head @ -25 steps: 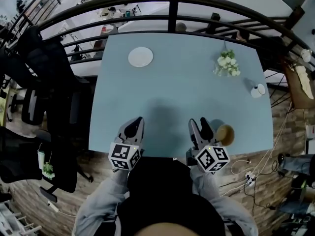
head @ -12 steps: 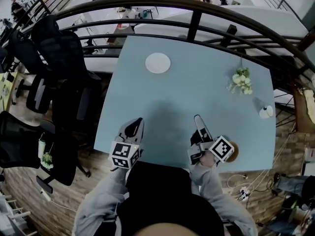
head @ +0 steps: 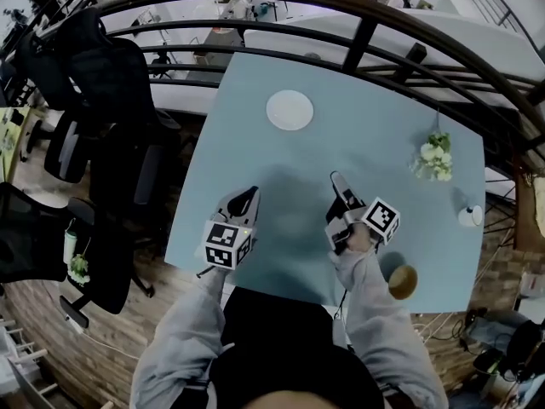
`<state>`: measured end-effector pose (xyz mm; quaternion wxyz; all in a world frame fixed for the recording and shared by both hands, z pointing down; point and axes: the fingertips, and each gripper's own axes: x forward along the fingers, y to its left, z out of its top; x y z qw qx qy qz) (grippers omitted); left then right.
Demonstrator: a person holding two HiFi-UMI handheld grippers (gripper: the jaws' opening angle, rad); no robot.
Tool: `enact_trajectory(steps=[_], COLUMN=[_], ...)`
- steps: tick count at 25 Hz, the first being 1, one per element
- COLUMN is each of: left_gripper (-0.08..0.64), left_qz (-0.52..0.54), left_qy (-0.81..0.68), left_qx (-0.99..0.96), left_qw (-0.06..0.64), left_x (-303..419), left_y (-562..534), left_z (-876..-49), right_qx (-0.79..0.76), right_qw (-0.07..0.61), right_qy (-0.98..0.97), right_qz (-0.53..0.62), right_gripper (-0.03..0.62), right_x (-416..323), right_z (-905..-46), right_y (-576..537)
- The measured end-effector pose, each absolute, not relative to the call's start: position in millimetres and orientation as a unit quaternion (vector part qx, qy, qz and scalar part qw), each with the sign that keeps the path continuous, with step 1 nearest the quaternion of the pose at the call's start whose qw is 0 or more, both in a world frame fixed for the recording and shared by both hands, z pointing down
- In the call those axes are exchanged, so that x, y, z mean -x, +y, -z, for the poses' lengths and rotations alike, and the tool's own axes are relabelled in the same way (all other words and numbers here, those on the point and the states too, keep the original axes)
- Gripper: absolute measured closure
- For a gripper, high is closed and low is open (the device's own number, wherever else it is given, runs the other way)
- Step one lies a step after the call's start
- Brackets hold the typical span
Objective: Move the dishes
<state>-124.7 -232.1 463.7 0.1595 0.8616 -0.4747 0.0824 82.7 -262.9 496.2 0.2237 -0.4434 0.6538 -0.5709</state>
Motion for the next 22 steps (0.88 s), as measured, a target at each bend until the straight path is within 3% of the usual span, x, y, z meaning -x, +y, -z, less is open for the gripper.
enact_trajectory(steps=[22], left_gripper=[0.543], left_qz=[-0.074], left_qy=[-0.45], left_qx=[-0.87], left_qw=[0.188], left_x=[120.5], left_y=[-377.7], left_z=[-515.4], right_qx=[0.464], right_qw=[0.177], right_qy=[0.591], right_qz=[0.635], right_gripper=[0.282], right_x=[-47.7], right_z=[-573.8], right_y=[-427.9])
